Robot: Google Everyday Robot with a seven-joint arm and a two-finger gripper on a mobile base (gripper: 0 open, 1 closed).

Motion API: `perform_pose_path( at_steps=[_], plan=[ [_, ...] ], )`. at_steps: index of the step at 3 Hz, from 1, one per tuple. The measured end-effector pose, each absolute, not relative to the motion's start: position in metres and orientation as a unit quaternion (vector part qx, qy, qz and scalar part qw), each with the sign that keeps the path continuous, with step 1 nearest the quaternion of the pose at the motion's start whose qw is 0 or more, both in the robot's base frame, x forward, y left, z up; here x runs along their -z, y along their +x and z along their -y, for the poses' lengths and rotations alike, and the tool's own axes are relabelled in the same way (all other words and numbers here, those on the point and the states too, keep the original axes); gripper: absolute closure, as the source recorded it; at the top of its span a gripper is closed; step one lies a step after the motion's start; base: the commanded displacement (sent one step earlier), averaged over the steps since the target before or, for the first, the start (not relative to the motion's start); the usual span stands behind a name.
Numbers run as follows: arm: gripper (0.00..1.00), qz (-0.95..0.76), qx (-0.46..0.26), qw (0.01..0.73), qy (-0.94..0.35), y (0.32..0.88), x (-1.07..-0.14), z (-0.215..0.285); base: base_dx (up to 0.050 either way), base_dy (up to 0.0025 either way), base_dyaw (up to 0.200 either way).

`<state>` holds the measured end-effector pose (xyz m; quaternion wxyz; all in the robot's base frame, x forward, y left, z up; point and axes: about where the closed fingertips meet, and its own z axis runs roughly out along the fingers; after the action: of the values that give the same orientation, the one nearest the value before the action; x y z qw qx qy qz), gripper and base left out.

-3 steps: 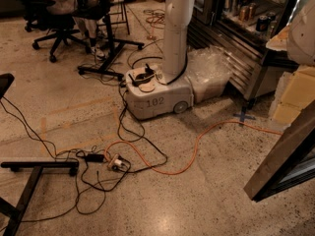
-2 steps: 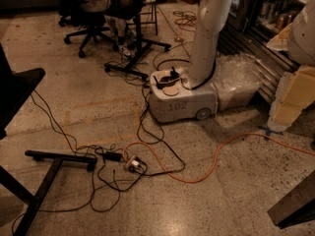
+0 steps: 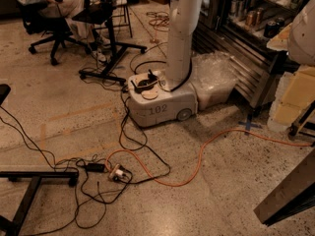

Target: Close left fridge door

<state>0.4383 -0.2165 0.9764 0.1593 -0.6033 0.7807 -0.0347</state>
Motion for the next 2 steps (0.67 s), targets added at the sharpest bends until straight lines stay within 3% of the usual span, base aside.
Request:
perform_pose_path(
  at_steps=[2],
  plan=[
    [0.0, -0.817, 0.042, 0.126, -0.561, 0.504, -0.98, 0.221, 0.0, 0.0, 0.0]
  ],
)
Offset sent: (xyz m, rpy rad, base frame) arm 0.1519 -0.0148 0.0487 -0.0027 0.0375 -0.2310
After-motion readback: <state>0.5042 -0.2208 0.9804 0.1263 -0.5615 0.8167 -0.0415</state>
